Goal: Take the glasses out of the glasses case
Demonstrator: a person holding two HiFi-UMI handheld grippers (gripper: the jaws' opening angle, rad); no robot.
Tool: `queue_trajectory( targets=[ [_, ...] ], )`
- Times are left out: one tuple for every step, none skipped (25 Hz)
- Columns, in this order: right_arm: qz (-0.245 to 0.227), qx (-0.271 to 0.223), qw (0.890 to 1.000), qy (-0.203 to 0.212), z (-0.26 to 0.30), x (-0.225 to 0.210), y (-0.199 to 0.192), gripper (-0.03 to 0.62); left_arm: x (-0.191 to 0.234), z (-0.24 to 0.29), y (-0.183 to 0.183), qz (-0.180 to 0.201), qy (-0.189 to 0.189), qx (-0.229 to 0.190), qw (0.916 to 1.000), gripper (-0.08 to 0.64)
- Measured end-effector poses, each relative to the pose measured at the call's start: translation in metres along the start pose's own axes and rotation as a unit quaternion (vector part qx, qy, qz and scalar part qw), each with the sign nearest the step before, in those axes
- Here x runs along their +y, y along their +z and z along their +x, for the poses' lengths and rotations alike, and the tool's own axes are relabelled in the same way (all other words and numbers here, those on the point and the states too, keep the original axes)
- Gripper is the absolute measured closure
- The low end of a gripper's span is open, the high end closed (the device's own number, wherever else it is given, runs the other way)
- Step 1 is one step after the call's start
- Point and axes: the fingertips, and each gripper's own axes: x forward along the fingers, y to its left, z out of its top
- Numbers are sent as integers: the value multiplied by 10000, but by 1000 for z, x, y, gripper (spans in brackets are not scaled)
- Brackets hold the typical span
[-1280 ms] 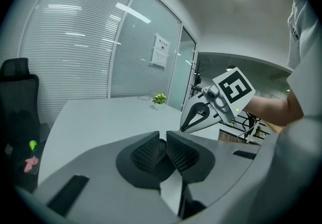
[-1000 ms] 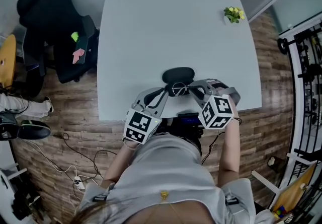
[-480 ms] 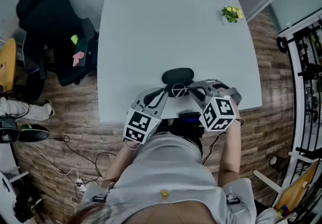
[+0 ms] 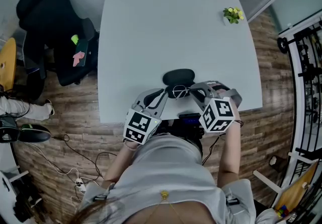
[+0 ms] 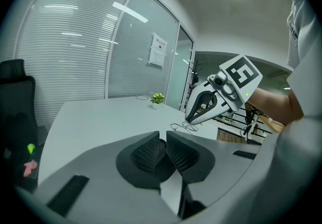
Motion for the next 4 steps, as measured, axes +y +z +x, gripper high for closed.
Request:
queue_trajectory(
  targets=[
    [-6,9,10000,7,1,0,0,574,1,0,0,-3,9,3,10000,497],
    [-12,19,10000,14,2,0,-1,574,1,0,0,-5,17,7,10000,497],
    [-20,29,10000,21,2,0,-2,574,2,1,-1,-5,23,11,10000,497],
    [-27,40,10000,29,3,0,-2,574,3,1,-1,-4,27,13,10000,497]
  ],
)
